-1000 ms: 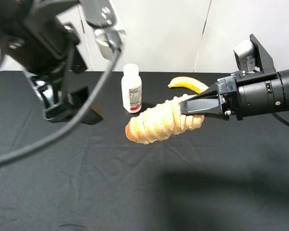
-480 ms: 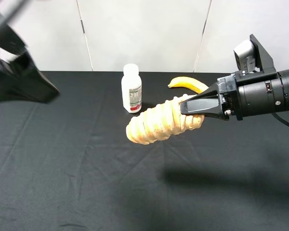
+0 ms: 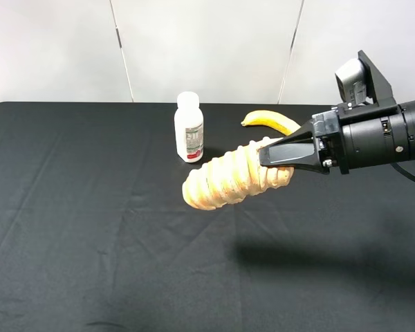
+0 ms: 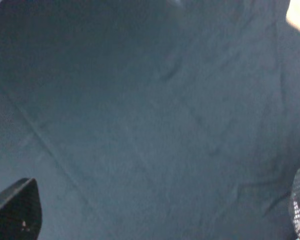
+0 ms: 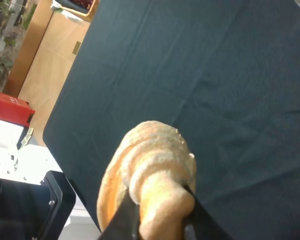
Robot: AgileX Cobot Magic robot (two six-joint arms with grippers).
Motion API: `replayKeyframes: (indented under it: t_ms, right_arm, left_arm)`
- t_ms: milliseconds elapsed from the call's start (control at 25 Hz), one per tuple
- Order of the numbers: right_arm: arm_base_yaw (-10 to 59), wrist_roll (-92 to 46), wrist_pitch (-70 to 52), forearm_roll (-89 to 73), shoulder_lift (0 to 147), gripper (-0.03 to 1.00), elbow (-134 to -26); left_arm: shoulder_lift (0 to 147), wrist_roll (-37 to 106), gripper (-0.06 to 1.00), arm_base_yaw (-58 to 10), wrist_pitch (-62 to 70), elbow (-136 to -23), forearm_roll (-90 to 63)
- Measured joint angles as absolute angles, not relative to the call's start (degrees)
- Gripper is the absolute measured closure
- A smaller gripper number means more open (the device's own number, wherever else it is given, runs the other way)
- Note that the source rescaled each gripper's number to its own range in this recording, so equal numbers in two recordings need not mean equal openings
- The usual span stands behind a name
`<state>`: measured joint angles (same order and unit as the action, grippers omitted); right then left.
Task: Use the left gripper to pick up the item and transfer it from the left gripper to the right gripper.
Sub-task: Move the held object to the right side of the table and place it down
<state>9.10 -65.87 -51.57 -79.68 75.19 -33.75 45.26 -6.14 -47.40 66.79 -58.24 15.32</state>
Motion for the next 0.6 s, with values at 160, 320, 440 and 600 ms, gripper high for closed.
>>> replayKeyframes:
  t_ms: [160, 320, 440, 600]
  right_arm:
    - [9.10, -65.71, -51.57, -79.55, 75.19, 0.96, -33.75]
    - [9.10, -65.69, -51.57, -79.55, 75.19, 0.96, -33.75]
    - [9.10, -65.69, -51.57, -79.55, 75.19, 0.96, -33.75]
    - [9.10, -65.69, -51.62, -79.55, 75.19, 0.96, -33.75]
  left_arm:
    - [34.66, -6.59, -0.05, -47.40, 66.73, -49.49, 13.68]
    - [28.46, -6.65, -0.05, -47.40, 66.36, -44.68, 11.63]
    - [22.56, -6.65, -0.05, -47.40, 65.91, -40.55, 8.62]
    - [15.83, -7.18, -0.05, -47.40, 64.88, -35.77, 6.82]
